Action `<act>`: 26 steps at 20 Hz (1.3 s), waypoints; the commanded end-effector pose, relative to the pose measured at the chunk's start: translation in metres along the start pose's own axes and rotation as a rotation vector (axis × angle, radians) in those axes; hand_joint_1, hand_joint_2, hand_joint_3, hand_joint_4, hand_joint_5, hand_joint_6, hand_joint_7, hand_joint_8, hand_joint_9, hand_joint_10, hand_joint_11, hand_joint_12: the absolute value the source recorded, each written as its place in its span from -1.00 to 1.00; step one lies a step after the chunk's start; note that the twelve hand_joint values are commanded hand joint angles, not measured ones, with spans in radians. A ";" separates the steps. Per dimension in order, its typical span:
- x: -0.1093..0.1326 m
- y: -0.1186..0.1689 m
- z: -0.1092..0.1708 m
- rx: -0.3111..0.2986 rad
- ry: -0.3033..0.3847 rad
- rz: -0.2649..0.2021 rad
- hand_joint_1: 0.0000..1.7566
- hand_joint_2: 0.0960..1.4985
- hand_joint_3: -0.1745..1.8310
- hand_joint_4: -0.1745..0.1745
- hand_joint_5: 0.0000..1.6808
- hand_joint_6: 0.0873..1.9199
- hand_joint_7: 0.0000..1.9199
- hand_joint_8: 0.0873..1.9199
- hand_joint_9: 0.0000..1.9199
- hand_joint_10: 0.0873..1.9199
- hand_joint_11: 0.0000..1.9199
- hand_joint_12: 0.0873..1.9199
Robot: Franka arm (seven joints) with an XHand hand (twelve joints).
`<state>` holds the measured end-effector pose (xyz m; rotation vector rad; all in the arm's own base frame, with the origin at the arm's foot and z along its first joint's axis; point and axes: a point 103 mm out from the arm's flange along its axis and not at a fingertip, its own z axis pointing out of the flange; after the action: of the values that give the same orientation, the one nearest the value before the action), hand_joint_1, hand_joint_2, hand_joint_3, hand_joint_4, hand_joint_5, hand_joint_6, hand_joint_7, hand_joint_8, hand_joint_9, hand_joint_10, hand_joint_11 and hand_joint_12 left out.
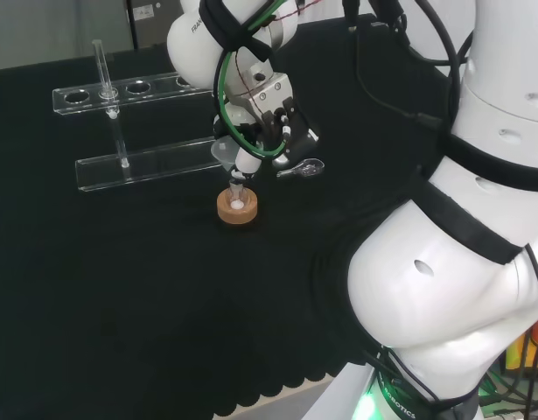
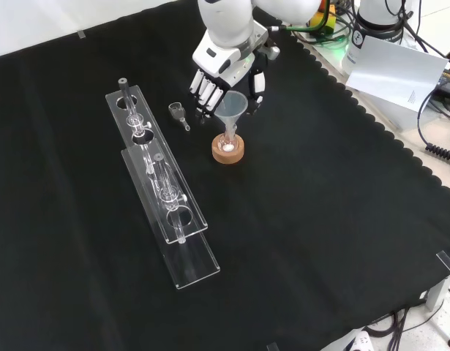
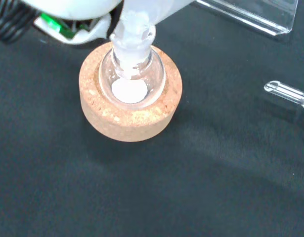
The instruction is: Remove the funnel from the round-bottom flask.
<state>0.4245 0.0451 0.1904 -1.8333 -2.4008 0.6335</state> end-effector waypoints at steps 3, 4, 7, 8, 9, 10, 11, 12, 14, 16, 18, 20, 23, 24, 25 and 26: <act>-0.004 -0.005 -0.018 -0.034 -0.020 0.010 0.07 -0.21 -0.14 0.01 -0.17 -0.12 -0.44 -0.35 -0.11 -0.55 -0.37 0.24; -0.005 -0.007 -0.023 -0.036 -0.023 0.015 0.07 -0.20 -0.14 0.01 -0.17 -0.11 -0.43 -0.35 -0.11 -0.55 -0.37 0.24; -0.011 -0.013 -0.038 -0.045 -0.037 0.029 0.07 -0.20 -0.14 0.01 -0.17 -0.10 -0.43 -0.35 -0.10 -0.55 -0.36 0.24; -0.013 -0.015 -0.043 -0.049 -0.041 0.037 0.08 -0.20 -0.14 0.01 -0.17 -0.10 -0.42 -0.34 -0.10 -0.55 -0.36 0.24; -0.016 -0.018 -0.047 -0.051 -0.047 0.045 0.08 -0.20 -0.14 0.01 -0.17 -0.10 -0.42 -0.34 -0.10 -0.55 -0.36 0.24; -0.019 -0.021 -0.052 -0.053 -0.053 0.054 0.08 -0.20 -0.14 0.01 -0.17 -0.10 -0.42 -0.34 -0.10 -0.55 -0.36 0.24; -0.021 -0.023 -0.057 -0.057 -0.058 0.060 0.08 -0.20 -0.14 0.01 -0.16 -0.10 -0.42 -0.34 -0.10 -0.55 -0.35 0.23; -0.023 -0.026 -0.061 -0.064 -0.061 0.059 0.08 -0.20 -0.14 0.01 -0.16 -0.10 -0.42 -0.34 -0.10 -0.55 -0.35 0.23; -0.028 -0.030 -0.069 -0.068 -0.066 0.068 0.08 -0.20 -0.14 0.01 -0.16 -0.09 -0.42 -0.34 -0.10 -0.55 -0.35 0.23; -0.032 -0.035 -0.076 -0.074 -0.073 0.079 0.08 -0.20 -0.14 0.01 -0.16 -0.09 -0.42 -0.34 -0.10 -0.55 -0.35 0.23; -0.035 -0.039 -0.084 -0.078 -0.077 0.087 0.08 -0.20 -0.14 0.01 -0.16 -0.09 -0.42 -0.34 -0.10 -0.55 -0.35 0.23; -0.039 -0.042 -0.091 -0.086 -0.080 0.097 0.08 -0.20 -0.14 0.01 -0.16 -0.09 -0.42 -0.34 -0.10 -0.55 -0.35 0.22; -0.046 -0.045 -0.101 -0.107 -0.077 0.110 0.08 -0.21 -0.14 0.01 -0.16 -0.09 -0.42 -0.34 -0.10 -0.56 -0.35 0.22; -0.049 -0.045 -0.103 -0.111 -0.077 0.114 0.08 -0.21 -0.14 0.01 -0.16 -0.09 -0.42 -0.34 -0.10 -0.56 -0.35 0.22; -0.052 -0.045 -0.105 -0.112 -0.077 0.119 0.08 -0.21 -0.14 0.01 -0.16 -0.09 -0.42 -0.34 -0.10 -0.56 -0.35 0.22; -0.056 -0.044 -0.108 -0.113 -0.077 0.124 0.08 -0.21 -0.14 0.01 -0.17 -0.08 -0.42 -0.34 -0.10 -0.56 -0.35 0.22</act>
<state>0.4266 0.0236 0.3047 -2.0258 -2.4438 0.6056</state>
